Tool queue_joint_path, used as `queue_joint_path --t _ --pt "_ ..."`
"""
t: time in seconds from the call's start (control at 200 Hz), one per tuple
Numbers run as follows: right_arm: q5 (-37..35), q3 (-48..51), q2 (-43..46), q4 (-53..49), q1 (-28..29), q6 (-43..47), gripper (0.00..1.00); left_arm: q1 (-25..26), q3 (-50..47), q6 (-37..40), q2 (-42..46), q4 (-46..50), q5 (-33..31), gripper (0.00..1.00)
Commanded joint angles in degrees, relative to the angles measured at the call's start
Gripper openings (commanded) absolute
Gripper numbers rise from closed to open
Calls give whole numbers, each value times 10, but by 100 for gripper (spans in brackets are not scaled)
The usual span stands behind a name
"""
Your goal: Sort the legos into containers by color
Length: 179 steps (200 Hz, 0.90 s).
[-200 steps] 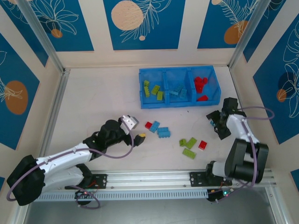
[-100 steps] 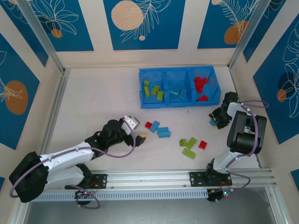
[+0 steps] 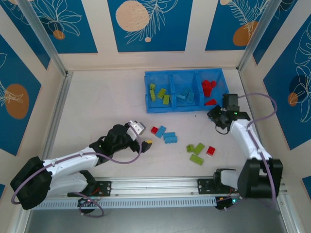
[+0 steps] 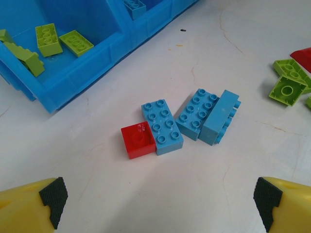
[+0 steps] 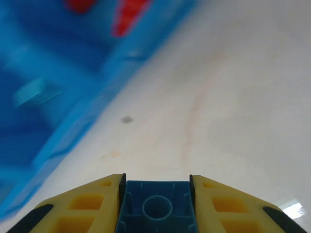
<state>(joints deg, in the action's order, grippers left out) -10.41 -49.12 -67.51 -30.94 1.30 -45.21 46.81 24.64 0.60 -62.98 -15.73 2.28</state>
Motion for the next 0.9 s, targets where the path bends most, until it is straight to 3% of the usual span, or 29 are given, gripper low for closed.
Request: queue_joint_path --t 0.0,0.07,0.17,0.48,0.58,0.635,0.685,0.81,0.89 --pt "-64 -37 15 10 100 25 29 7 -1 2 3 -18 0 100" --pt "-97 -100 -36 5 148 60 28 6 2 1 -2 -18 5 100" --pt "-140 -219 -154 -45 171 82 29 7 8 -1 -13 -13 10 100" --pt "-147 -574 -476 -127 145 121 35 8 9 11 -10 1 -21 100" --pt "-119 -687 -552 -181 141 119 48 7 12 11 -11 4 -20 100" --pt "-121 -720 -573 -204 145 115 63 7 16 11 -13 11 -22 100" --pt "-123 -723 -575 -208 148 114 69 7 19 12 -15 17 -25 100" --pt "-116 -705 -546 -218 153 113 70 8 20 8 -13 17 -21 100" --pt "-109 -641 -486 -209 167 110 70 7 18 9 -9 17 -19 100"
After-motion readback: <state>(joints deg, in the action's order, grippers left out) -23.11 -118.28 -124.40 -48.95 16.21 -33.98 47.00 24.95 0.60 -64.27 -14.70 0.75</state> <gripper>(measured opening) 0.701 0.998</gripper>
